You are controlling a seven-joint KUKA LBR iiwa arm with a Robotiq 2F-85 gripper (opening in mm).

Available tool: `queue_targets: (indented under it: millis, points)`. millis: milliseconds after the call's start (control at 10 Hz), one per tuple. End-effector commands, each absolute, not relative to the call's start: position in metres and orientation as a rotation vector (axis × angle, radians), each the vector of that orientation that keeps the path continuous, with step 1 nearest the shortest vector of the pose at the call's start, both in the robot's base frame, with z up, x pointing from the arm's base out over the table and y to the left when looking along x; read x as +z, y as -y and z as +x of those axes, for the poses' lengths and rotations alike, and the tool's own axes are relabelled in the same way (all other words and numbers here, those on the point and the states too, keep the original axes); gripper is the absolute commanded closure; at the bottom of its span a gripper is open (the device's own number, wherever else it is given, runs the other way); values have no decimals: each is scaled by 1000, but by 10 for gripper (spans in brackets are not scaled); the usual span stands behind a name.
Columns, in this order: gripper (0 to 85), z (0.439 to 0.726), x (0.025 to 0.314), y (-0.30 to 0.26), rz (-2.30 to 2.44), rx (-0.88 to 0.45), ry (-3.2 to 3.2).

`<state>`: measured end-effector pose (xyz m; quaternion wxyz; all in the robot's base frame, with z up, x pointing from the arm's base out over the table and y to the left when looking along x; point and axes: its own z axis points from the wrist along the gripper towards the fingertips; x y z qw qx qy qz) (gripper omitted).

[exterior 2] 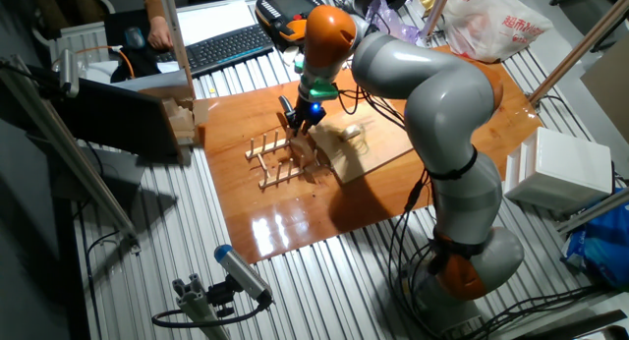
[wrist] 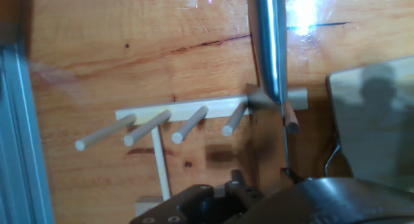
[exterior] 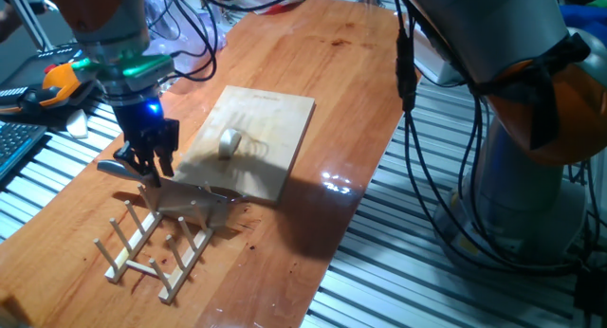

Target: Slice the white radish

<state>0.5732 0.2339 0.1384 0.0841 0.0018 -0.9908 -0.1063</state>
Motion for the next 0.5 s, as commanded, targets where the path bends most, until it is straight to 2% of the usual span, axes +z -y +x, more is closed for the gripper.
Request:
queue_targets:
  millis: [0,400]
  points:
    - [340,575,136,-233,3,-307,2955]
    - [340,579,120,-226,33,-286,2969]
